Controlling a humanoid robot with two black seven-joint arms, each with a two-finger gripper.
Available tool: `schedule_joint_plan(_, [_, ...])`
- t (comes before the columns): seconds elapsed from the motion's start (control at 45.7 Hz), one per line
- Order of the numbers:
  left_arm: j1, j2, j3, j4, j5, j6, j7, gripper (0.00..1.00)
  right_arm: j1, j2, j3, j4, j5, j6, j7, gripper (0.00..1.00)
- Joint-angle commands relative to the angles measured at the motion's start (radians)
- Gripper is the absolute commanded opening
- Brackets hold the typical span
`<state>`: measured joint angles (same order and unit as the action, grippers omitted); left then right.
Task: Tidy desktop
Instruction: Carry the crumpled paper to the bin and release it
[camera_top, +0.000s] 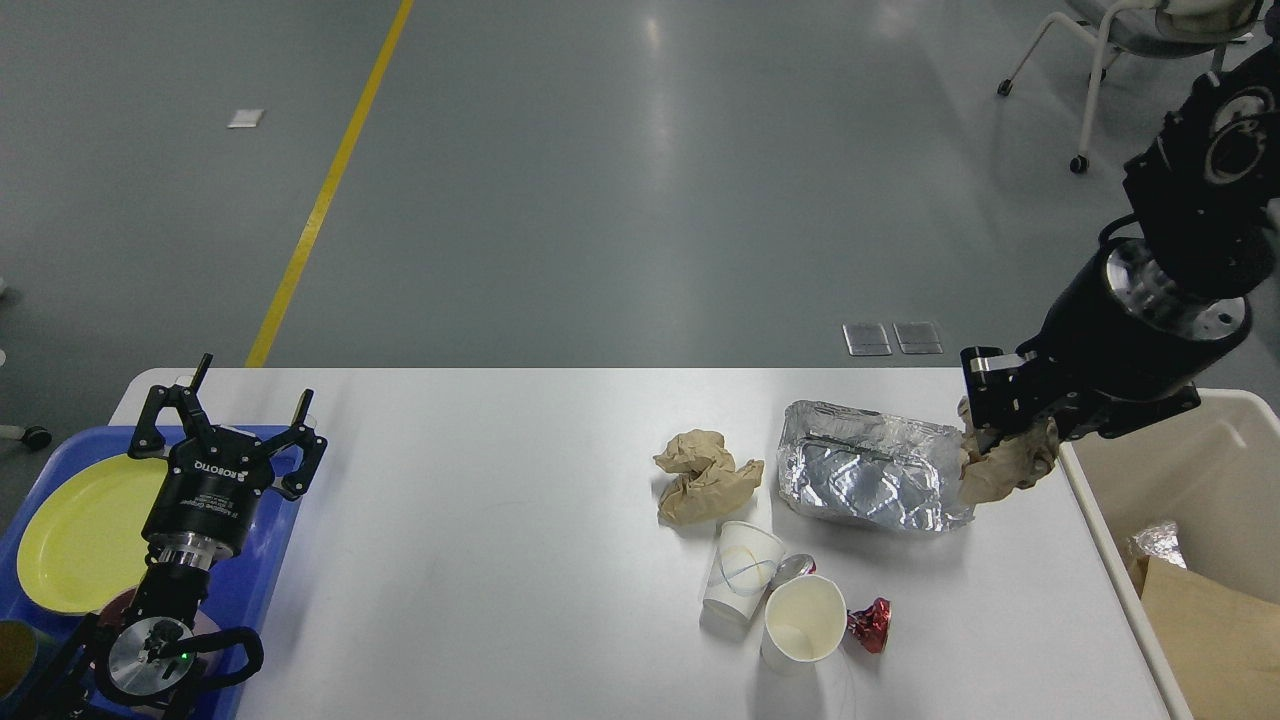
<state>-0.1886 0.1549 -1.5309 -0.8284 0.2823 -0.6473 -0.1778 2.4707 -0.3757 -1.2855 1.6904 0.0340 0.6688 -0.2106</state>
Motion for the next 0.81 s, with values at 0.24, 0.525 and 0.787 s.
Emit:
schedule_joint_plan(0.24, [0.001, 0.000, 0.001, 0.000, 0.000, 0.000, -0.002, 0.96, -0.357, -0.275, -0.156, -0.351, -0.008, -0.187, -0.009, 0.00])
schedule_joint_plan(0.525, [0.001, 0.000, 0.000, 0.000, 0.000, 0.000, -0.002, 0.96, -0.964, -0.407, 0.153, -0.836, -0.008, -0.282, -0.009, 0.00])
schedule_joint_plan(0.787, [0.001, 0.000, 0.000, 0.000, 0.000, 0.000, -0.002, 0.96, -1.628, -0.218, 0.554, -1.389, -0.009, -0.455, -0.003, 0.00])
